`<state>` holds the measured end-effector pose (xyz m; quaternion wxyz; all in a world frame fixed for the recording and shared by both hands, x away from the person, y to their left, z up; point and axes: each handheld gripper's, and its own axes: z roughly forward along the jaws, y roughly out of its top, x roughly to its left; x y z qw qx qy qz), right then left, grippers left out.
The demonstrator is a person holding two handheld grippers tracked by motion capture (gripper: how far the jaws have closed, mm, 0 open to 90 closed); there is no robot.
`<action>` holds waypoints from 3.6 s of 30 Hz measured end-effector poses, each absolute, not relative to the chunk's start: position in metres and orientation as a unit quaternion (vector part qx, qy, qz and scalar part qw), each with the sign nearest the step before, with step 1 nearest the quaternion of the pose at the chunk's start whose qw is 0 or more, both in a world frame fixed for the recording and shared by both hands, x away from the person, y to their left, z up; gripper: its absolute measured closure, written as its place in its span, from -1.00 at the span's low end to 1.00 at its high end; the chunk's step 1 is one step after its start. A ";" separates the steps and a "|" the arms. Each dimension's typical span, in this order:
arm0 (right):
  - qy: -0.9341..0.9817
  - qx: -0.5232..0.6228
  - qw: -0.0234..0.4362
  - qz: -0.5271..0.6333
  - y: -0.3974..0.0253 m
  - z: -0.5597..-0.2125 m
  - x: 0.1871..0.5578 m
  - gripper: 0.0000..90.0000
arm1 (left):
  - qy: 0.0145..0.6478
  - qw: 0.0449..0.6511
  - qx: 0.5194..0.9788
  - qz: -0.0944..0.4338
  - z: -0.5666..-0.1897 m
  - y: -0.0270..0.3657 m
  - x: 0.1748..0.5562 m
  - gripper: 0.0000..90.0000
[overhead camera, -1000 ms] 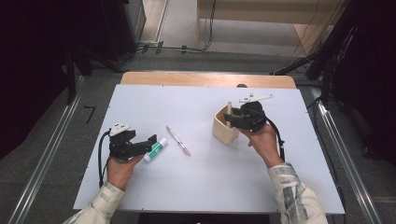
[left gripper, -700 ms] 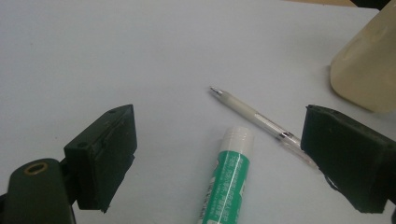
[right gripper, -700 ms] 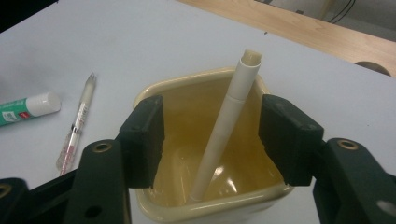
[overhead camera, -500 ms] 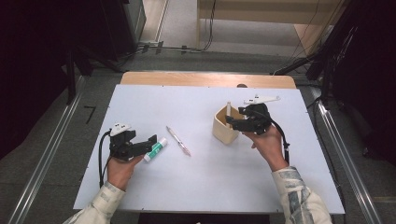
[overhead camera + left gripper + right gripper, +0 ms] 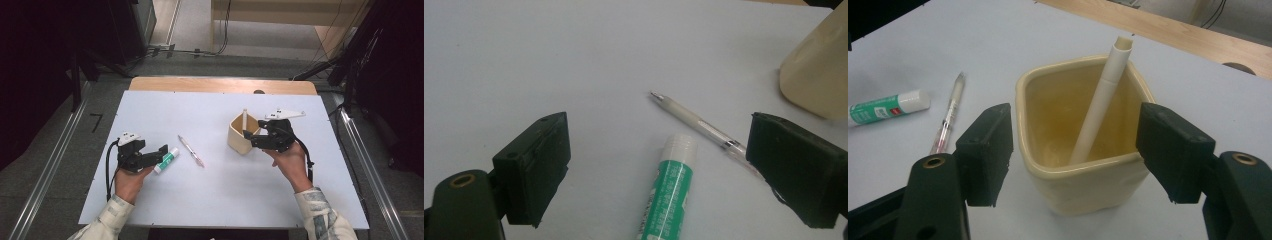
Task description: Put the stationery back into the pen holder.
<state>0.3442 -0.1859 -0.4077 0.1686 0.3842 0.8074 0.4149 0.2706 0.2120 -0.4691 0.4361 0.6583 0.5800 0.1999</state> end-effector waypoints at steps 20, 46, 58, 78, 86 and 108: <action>0.820 0.362 0.168 0.410 -0.170 -0.414 0.320 -0.39 | 0.581 0.437 0.657 0.199 -0.469 0.213 0.270 -0.75; 0.827 0.336 0.167 0.420 -0.145 -0.416 0.311 -0.40 | 0.580 0.439 0.656 0.201 -0.468 0.214 0.269 -0.75; 0.833 0.321 0.158 0.422 -0.131 -0.417 0.308 -0.39 | 0.581 0.439 0.655 0.201 -0.468 0.215 0.270 -0.75; 0.846 0.310 0.142 0.409 -0.102 -0.432 0.314 -0.39 | 0.585 0.440 0.652 0.199 -0.469 0.216 0.270 -0.75; 0.850 0.311 0.140 0.401 -0.094 -0.440 0.319 -0.39 | 0.584 0.440 0.652 0.198 -0.469 0.216 0.271 -0.75; 0.855 0.321 0.136 0.383 -0.078 -0.459 0.330 -0.39 | 0.584 0.438 0.653 0.199 -0.470 0.216 0.272 -0.75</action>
